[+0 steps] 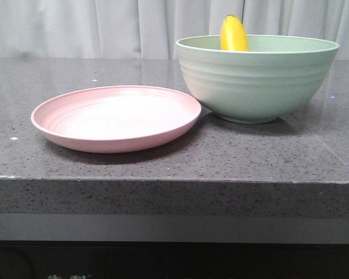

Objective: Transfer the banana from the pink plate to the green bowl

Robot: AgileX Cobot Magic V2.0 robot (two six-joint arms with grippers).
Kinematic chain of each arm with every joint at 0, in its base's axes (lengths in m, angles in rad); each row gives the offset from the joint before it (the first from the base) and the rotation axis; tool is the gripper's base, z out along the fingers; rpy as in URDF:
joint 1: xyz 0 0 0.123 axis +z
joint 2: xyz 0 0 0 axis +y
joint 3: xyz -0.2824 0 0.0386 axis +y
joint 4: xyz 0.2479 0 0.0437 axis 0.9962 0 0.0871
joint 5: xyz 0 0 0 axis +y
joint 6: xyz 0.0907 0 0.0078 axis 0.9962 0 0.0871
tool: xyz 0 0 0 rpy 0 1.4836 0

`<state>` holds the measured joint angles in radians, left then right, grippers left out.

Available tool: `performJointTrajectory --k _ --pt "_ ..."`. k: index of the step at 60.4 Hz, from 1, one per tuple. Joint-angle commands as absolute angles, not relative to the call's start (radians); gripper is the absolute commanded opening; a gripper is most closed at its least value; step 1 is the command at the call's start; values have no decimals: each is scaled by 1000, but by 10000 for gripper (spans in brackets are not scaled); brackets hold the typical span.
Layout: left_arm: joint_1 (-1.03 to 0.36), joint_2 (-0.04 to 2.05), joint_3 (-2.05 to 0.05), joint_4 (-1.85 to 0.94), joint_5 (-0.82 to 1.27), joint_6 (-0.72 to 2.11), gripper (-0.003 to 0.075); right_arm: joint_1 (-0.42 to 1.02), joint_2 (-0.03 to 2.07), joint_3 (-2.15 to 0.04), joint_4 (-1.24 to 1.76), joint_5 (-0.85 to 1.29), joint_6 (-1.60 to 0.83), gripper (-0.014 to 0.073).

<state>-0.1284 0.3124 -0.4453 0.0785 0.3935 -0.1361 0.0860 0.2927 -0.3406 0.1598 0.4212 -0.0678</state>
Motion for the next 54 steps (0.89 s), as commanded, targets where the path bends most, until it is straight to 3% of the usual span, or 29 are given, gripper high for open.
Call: performJointTrajectory --k 1,54 --pt "-127 262 -427 76 294 -146 -18 83 222 -334 166 284 -79 -50" --pt "-121 174 -336 122 240 -143 -18 82 167 -325 166 276 -79 -50"
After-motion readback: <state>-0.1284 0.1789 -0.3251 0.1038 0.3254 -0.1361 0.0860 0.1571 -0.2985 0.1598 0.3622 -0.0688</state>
